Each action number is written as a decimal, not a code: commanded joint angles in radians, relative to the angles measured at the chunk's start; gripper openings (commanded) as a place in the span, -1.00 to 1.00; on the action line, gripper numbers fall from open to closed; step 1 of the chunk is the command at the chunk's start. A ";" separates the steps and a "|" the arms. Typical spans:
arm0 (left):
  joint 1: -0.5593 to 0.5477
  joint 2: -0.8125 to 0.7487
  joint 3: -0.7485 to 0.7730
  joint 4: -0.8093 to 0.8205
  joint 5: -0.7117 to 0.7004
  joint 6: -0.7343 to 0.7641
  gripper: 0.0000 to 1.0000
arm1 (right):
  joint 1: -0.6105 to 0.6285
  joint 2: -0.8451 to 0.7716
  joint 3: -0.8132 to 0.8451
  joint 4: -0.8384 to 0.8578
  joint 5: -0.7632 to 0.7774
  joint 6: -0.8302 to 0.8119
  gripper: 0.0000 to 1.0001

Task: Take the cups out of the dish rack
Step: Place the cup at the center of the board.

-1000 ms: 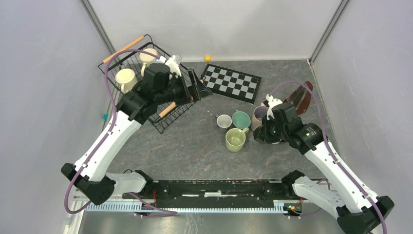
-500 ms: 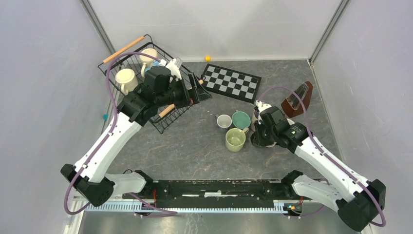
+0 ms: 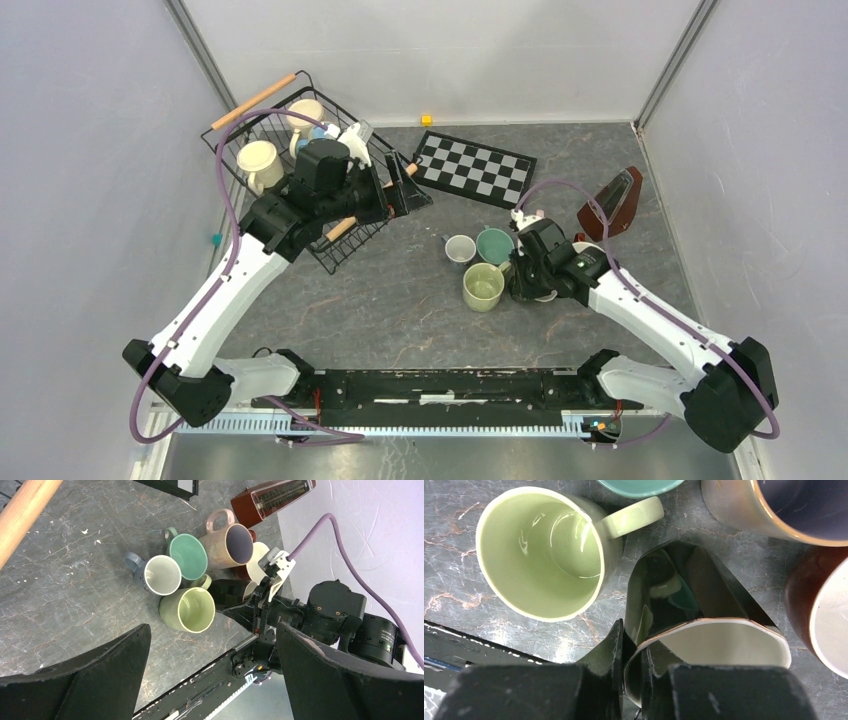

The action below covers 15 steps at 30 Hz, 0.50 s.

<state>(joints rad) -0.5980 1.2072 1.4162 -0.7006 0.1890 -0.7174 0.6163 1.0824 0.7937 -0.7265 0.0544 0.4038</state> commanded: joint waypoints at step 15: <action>-0.006 -0.050 -0.027 0.039 -0.013 0.068 1.00 | 0.025 0.075 0.019 0.087 0.050 -0.003 -0.58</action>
<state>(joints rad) -0.5980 1.1854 1.3994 -0.7006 0.1848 -0.7082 0.6350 1.1549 0.7811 -0.6884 0.0692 0.4030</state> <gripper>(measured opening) 0.996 0.182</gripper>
